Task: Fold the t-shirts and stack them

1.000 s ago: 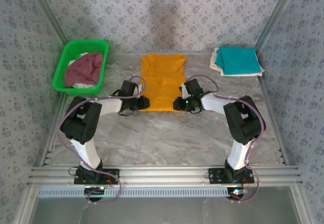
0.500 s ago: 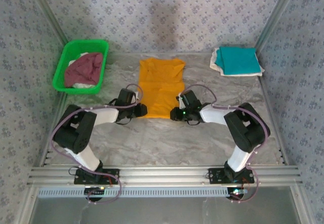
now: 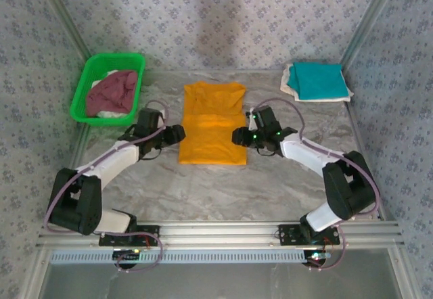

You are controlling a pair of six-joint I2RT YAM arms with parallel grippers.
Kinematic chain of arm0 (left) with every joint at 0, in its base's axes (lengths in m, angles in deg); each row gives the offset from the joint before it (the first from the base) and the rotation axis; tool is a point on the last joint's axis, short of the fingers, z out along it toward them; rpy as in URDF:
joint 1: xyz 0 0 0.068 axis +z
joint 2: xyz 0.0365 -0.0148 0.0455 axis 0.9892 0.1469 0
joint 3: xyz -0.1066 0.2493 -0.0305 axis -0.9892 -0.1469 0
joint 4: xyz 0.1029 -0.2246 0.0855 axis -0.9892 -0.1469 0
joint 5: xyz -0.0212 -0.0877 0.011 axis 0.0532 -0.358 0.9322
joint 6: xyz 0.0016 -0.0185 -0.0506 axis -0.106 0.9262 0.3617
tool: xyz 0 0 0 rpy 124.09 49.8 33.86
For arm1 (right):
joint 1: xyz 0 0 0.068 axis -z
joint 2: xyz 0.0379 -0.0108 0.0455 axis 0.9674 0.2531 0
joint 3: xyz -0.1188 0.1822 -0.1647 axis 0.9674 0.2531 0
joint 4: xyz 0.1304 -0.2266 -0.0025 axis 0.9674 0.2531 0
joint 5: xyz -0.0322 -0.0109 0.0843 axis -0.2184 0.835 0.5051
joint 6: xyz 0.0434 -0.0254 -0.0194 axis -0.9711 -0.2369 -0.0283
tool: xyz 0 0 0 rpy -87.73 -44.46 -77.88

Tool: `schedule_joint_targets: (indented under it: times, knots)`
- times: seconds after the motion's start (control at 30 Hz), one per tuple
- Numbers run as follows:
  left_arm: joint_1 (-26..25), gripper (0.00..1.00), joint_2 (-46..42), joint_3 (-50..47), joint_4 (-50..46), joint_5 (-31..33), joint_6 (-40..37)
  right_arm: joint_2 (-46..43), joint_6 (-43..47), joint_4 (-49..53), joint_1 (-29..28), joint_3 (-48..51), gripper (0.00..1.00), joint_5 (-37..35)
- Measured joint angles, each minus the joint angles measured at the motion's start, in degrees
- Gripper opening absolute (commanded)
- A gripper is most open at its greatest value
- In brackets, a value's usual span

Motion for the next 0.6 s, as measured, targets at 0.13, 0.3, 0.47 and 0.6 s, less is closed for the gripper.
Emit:
schedule_joint_targets:
  times: [0.13, 0.3, 0.47, 0.6]
  knots:
    - [1.9, 0.55, -0.4, -0.3, -1.9, -0.9, -0.1, -0.4, 0.0, -0.4, 3.3, 1.5, 0.52, -0.7]
    - [1.3, 0.55, -0.3, -3.8, -3.3, -2.2, -0.1, -0.4, 0.6, 0.1, 3.6, 3.2, 0.53, -1.8]
    - [-0.9, 0.56, 2.1, -5.4, -3.9, -2.3, -0.1, -0.4, 1.4, 0.1, 3.6, 4.2, 0.54, -3.0]
    - [-2.7, 0.58, 5.1, -5.5, -2.5, -2.7, -0.1, -0.4, 1.7, -0.2, 3.6, 4.4, 0.54, -3.8]
